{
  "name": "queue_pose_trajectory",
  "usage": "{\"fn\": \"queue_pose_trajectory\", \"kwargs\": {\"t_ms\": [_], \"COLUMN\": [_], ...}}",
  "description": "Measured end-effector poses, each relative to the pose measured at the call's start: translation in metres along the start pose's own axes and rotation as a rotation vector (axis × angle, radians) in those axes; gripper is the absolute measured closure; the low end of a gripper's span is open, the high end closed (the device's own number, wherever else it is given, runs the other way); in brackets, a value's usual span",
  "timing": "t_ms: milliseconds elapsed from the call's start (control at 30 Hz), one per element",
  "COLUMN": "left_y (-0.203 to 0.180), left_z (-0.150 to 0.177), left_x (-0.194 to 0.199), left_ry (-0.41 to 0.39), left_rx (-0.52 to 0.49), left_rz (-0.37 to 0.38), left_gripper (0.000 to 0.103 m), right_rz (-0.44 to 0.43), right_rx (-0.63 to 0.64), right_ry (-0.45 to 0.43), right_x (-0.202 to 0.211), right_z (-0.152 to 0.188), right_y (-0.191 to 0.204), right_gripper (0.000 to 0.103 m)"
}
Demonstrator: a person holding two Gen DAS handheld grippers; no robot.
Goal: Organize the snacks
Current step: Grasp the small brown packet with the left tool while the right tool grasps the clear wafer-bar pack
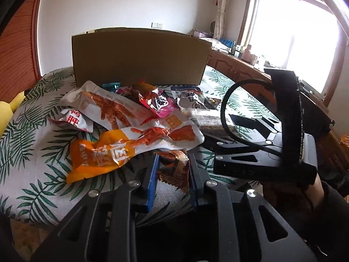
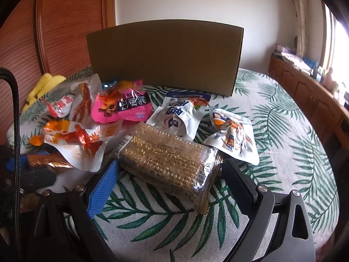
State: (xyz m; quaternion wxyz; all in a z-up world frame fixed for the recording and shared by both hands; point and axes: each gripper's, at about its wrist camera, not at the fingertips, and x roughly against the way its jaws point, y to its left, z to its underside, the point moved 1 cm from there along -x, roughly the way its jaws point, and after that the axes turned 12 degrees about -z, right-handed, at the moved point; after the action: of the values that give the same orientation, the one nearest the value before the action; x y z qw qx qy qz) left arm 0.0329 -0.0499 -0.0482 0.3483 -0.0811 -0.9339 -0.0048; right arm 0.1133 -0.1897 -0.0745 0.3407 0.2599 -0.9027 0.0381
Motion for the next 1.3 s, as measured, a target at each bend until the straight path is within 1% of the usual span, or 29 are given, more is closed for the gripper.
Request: {"fn": "queue_pose_trajectory", "kwargs": {"t_ms": [33,67,100,167,233,300,367,400,433,567,633,700,767,867,967,1033,1100,1133,1167,1233,1300], "left_y": [0.000,0.001,0.001,0.002,0.004,0.005,0.005,0.005,0.005,0.008,0.009,0.010,0.011,0.014,0.018,0.020,0.022,0.022,0.023,0.023,0.024], "left_z": [-0.001,-0.002,-0.003,-0.005,-0.007,-0.010,-0.011,-0.012,-0.013,-0.017,-0.018,-0.020,-0.021,-0.024,-0.026,-0.026,-0.026,-0.027,-0.027,-0.029,-0.033], "left_x": [0.001,0.003,0.004,0.006,0.008,0.010,0.011,0.012,0.012,0.011,0.011,0.011,0.011,0.012,0.009,0.008,0.006,0.005,0.004,0.003,0.002], "left_ry": [-0.003,-0.006,-0.011,-0.018,-0.023,-0.027,-0.030,-0.033,-0.034,-0.038,-0.039,-0.041,-0.046,-0.052,-0.051,-0.048,-0.047,-0.046,-0.045,-0.046,-0.053], "left_rx": [0.000,0.002,0.003,0.005,0.006,0.006,0.003,0.000,-0.001,0.004,0.003,0.004,0.003,0.001,0.005,0.008,0.013,0.014,0.014,0.013,0.010], "left_rz": [0.002,0.004,0.005,0.005,0.005,0.007,0.009,0.008,0.007,0.012,0.012,0.011,0.009,0.006,0.003,-0.001,-0.003,-0.004,-0.004,-0.005,-0.012], "left_gripper": [0.080,0.080,0.080,0.080,0.080,0.080,0.080,0.080,0.080,0.080,0.080,0.080,0.080,0.080,0.080,0.080,0.080,0.080,0.080,0.080,0.080], "right_rz": [0.005,0.008,0.010,0.016,0.028,0.026,0.001,0.002,0.008,-0.008,-0.033,-0.086,-0.120,-0.145,-0.179,-0.185,-0.207,-0.211,-0.209,-0.218,-0.225], "right_rx": [0.001,0.002,-0.001,-0.006,-0.017,-0.029,-0.029,-0.022,-0.009,0.075,0.118,0.157,0.196,0.202,0.195,0.196,0.176,0.175,0.179,0.178,0.167], "right_ry": [-0.002,-0.002,-0.003,0.001,0.007,0.004,-0.011,-0.015,-0.020,-0.017,-0.004,0.032,0.087,0.178,0.235,0.259,0.267,0.265,0.261,0.255,0.246], "right_x": [0.001,0.002,0.003,0.006,0.010,0.015,0.021,0.023,0.025,0.025,0.022,0.014,0.004,-0.013,-0.021,-0.024,-0.023,-0.020,-0.016,-0.011,-0.003], "right_z": [0.000,0.000,0.000,-0.001,-0.001,0.000,-0.001,-0.003,-0.005,-0.021,-0.029,-0.038,-0.043,-0.047,-0.046,-0.043,-0.042,-0.043,-0.043,-0.043,-0.042], "right_y": [-0.001,-0.002,-0.004,-0.010,-0.017,-0.023,-0.027,-0.028,-0.029,-0.027,-0.024,-0.019,-0.017,-0.021,-0.026,-0.025,-0.028,-0.030,-0.030,-0.028,-0.027], "right_gripper": [0.013,0.020,0.024,0.037,0.041,0.040,0.036,0.034,0.031,0.029,0.029,0.029,0.030,0.031,0.031,0.031,0.034,0.048,0.052,0.057,0.059]}}
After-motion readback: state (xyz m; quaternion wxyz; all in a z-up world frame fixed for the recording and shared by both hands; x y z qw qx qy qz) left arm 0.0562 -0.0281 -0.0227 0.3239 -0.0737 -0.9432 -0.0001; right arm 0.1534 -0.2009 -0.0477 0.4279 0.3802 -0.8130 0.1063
